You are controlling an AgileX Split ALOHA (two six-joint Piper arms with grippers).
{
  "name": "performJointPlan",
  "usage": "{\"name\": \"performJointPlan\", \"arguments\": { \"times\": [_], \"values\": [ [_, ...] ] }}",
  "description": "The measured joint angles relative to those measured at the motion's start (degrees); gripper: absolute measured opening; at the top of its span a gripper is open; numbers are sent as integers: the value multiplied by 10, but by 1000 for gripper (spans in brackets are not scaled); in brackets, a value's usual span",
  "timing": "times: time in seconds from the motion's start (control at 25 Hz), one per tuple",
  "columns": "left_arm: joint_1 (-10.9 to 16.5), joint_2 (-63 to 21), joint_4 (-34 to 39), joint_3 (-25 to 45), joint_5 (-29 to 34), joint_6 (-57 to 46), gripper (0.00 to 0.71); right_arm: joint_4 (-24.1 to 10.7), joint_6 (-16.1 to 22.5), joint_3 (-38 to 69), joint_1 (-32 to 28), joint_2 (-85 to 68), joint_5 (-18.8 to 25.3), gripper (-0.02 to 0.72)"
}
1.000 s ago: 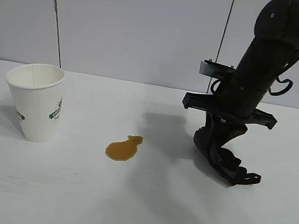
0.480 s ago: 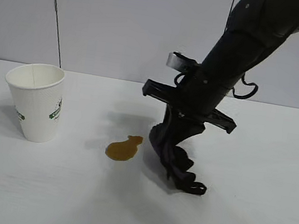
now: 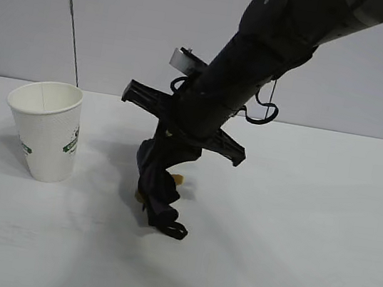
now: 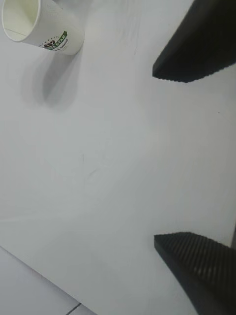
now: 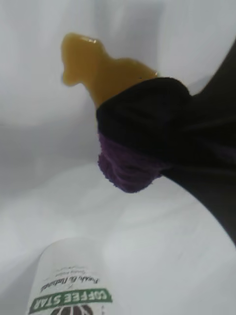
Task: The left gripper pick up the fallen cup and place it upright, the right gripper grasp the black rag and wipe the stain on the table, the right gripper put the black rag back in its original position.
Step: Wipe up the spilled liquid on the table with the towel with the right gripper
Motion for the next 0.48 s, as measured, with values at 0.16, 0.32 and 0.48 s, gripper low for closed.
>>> {"name": "performJointPlan", "arguments": {
  "times": [0.16, 0.32, 0.48],
  "values": [
    [0, 0, 0, 0, 0, 0, 600, 7, 4, 1, 0, 17, 1, 74],
    [0, 0, 0, 0, 0, 0, 600, 20, 4, 1, 0, 18, -16, 74],
    [0, 0, 0, 0, 0, 0, 600, 42, 4, 1, 0, 20, -38, 74]
  ]
}}
